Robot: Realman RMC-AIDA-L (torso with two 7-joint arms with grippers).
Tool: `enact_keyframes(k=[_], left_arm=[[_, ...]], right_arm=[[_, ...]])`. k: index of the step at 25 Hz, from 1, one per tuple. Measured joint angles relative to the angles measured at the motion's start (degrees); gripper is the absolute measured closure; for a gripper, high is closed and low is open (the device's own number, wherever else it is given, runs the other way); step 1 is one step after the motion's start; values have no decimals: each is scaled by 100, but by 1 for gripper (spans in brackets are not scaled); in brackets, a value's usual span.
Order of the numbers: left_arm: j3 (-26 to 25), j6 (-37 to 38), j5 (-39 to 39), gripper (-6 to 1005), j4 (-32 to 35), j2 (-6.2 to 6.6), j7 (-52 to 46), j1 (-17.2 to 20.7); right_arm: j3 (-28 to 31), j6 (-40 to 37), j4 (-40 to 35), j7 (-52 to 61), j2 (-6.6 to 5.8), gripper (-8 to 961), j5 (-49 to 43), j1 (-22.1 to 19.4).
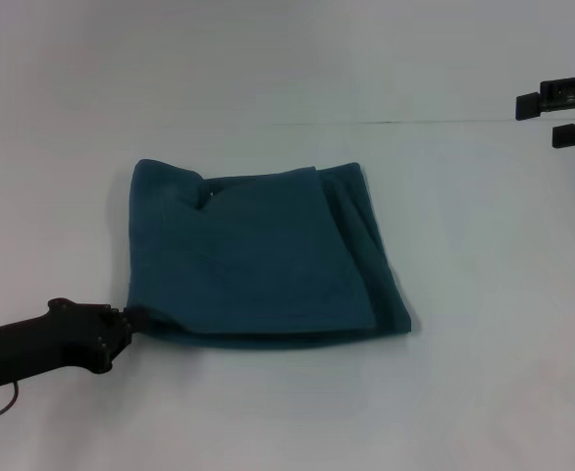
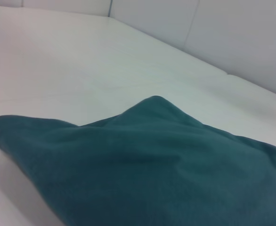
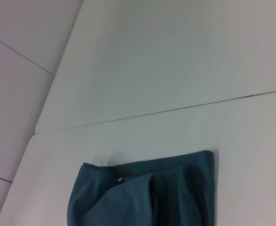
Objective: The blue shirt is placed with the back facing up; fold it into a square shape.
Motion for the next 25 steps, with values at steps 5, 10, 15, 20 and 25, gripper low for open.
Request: enact_keyframes(k=[5,10,15,20,25], left_arm=[[-19,-12,38,986,4,5,-14,-1],[-50,51,112,954,49,-3,-126,35],[-349,244,77,913,120,-4,-365,39],[-884,546,-44,666,140,145,-2001,-283],[-908,673,-189,448,167,207,-3375,-577]], right_arm=[[-34,-16,26,-1,20,7,0,11],[-43,-47,100,-3,27,7,0,40],[-44,-2,260,-60,44,7,0,106],[-201,132,509,-82,220,7,-1,290],[-545,799,1182,-249,547,7,-10,668]])
